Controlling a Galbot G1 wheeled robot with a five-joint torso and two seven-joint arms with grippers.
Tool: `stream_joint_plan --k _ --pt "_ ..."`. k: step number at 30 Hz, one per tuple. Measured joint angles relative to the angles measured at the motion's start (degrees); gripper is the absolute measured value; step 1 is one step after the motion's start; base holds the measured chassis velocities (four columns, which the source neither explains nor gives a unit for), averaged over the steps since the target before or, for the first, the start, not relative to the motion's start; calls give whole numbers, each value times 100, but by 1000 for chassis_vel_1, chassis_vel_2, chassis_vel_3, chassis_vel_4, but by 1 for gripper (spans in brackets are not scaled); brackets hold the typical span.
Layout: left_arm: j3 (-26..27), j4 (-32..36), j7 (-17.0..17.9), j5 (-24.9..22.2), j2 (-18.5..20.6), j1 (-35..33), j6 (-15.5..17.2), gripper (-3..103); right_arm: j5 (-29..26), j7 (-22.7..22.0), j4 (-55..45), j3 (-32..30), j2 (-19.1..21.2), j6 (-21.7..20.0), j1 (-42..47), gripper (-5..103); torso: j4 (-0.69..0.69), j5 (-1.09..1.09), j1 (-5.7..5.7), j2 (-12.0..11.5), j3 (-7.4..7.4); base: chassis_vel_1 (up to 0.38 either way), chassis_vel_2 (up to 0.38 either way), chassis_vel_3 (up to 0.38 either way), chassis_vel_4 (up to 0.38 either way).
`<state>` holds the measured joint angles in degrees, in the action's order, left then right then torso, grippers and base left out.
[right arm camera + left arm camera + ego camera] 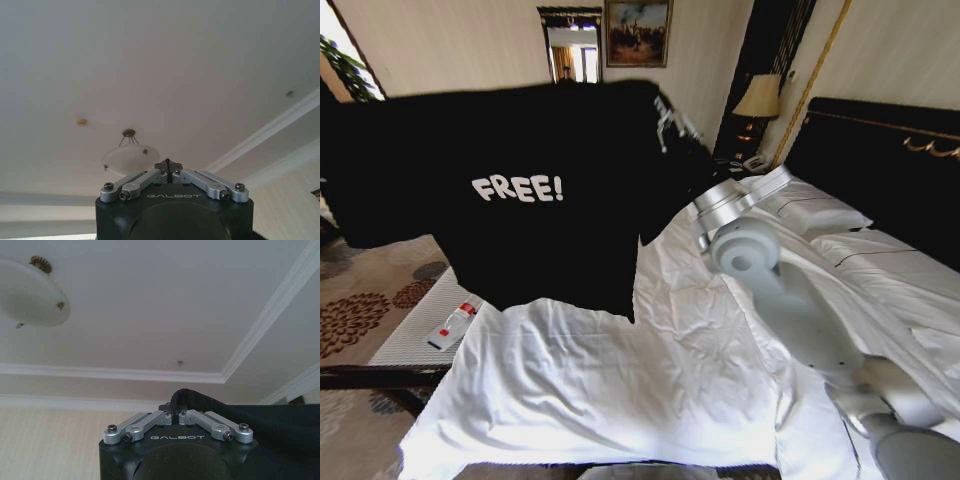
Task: Fold the clothes on the bed.
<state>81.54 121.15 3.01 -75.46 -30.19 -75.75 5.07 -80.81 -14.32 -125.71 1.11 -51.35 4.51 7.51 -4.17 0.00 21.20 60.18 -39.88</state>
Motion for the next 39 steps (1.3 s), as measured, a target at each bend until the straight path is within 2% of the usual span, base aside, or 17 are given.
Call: stream_joint_plan --k 1,4,7,11,14,15,18,21,22,25,26,31,33,37,39 --pt "0 0 0 0 0 0 0 1 0 0 0 0 0 0 0 0 0 0 0 0 0 0 0 0 0" --pt "406 176 -4 -418 195 -110 132 1 -488 -110 -247 -171 298 -110 -347 0 -2 1 0 1 0 0 0 0 0" --pt "595 334 -11 -600 221 -229 228 1 -786 -146 -424 -391 638 -191 -403 0 -3 2 -1 1 0 0 0 0 0" --pt "487 382 -14 -579 189 -245 251 1 -778 -110 -472 -495 818 -225 -223 0 -3 1 -1 1 0 0 0 0 0" --pt "87 366 8 -447 175 -147 289 1 -589 -75 -405 -486 887 -261 14 0 -3 0 -1 1 0 0 0 0 0" --pt "87 366 8 -447 175 -147 289 1 -589 -75 -405 -486 887 -261 14 0 -3 0 -1 1 0 0 0 0 0" --pt "-488 198 88 -241 196 61 338 1 -388 -68 -193 -312 818 -300 161 0 -3 1 -1 1 0 0 0 0 0" --pt "-1203 -47 212 -24 218 585 349 1 -187 -67 229 42 571 -314 138 0 -3 1 -1 1 -1 0 0 0 0" --pt "-1203 -47 212 -24 218 585 349 1 -187 -67 229 42 571 -314 138 0 -3 1 -1 1 -1 0 0 0 0" --pt "-1689 -223 403 47 226 960 350 1 35 -55 797 469 244 -272 -66 0 -5 -3 0 0 -2 0 0 0 0" --pt "-1706 -256 452 37 251 1003 350 1 108 -41 1025 614 109 -248 -171 0 -1 -2 1 0 -2 0 0 0 0" --pt "-1574 -262 517 -149 433 1067 329 1 156 -2 1303 761 -115 -217 -436 0 -1 -2 2 0 -2 0 0 0 0" --pt "-1533 -240 517 -180 454 1061 322 1 155 4 1298 761 -116 -216 -450 0 -2 -2 2 0 -2 0 0 0 0" --pt "-1013 193 519 -466 513 813 302 1 49 21 864 520 50 -218 -416 0 -2 0 0 0 0 0 0 0 0" --pt "-944 294 519 -496 494 763 302 1 19 10 747 442 115 -221 -351 0 -2 0 -1 1 0 0 0 0 0"
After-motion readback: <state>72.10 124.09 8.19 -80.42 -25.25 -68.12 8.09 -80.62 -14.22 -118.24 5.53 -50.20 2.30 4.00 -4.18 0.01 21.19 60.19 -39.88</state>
